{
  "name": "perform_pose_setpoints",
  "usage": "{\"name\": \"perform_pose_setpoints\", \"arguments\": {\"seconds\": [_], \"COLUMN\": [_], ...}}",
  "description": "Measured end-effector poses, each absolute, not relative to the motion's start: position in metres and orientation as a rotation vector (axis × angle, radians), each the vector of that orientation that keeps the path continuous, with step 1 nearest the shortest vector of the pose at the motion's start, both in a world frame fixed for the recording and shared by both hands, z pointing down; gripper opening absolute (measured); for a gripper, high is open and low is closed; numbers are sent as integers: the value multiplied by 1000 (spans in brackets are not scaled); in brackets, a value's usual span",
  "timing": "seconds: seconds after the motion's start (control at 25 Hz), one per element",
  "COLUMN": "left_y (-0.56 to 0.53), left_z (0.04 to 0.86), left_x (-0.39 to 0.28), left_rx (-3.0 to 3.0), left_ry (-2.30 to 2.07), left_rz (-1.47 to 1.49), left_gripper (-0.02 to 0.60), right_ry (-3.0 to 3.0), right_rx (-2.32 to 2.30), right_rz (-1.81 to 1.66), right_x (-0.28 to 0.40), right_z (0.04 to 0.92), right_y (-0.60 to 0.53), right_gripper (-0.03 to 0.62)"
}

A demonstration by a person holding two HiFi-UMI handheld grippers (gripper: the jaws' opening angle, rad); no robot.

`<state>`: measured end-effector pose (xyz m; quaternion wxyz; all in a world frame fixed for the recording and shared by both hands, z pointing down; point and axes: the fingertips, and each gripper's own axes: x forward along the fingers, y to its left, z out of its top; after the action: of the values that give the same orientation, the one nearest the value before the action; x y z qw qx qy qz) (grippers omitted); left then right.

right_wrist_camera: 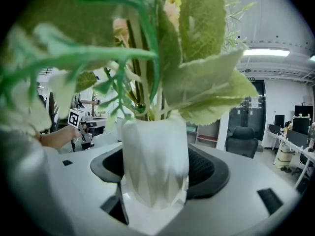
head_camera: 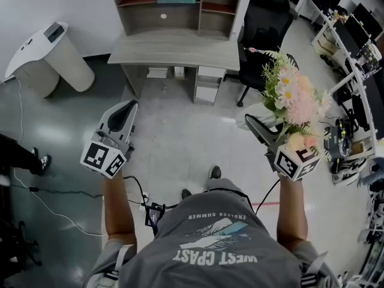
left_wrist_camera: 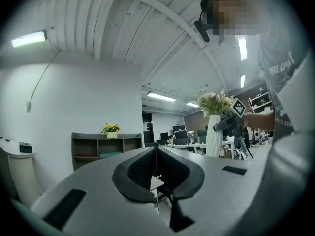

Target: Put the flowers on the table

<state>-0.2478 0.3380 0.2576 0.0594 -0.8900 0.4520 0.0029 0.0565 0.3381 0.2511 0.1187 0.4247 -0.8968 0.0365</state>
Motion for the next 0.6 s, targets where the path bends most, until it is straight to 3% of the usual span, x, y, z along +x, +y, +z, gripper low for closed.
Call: {"name": "perform_pose_setpoints", "arguments": {"seconds": [0.6], "left_y": [258], "left_z": [266], "left_x": [-199], "left_rx": [-2679], "left_ry": [1427], "left_rz": [-97], "left_gripper": [25], "right_ry": [-2711], "right_rx": [1161], "right_rz": [172], "right_x": [93], "right_z": [271], "right_y": [229], "right_gripper": [357]}}
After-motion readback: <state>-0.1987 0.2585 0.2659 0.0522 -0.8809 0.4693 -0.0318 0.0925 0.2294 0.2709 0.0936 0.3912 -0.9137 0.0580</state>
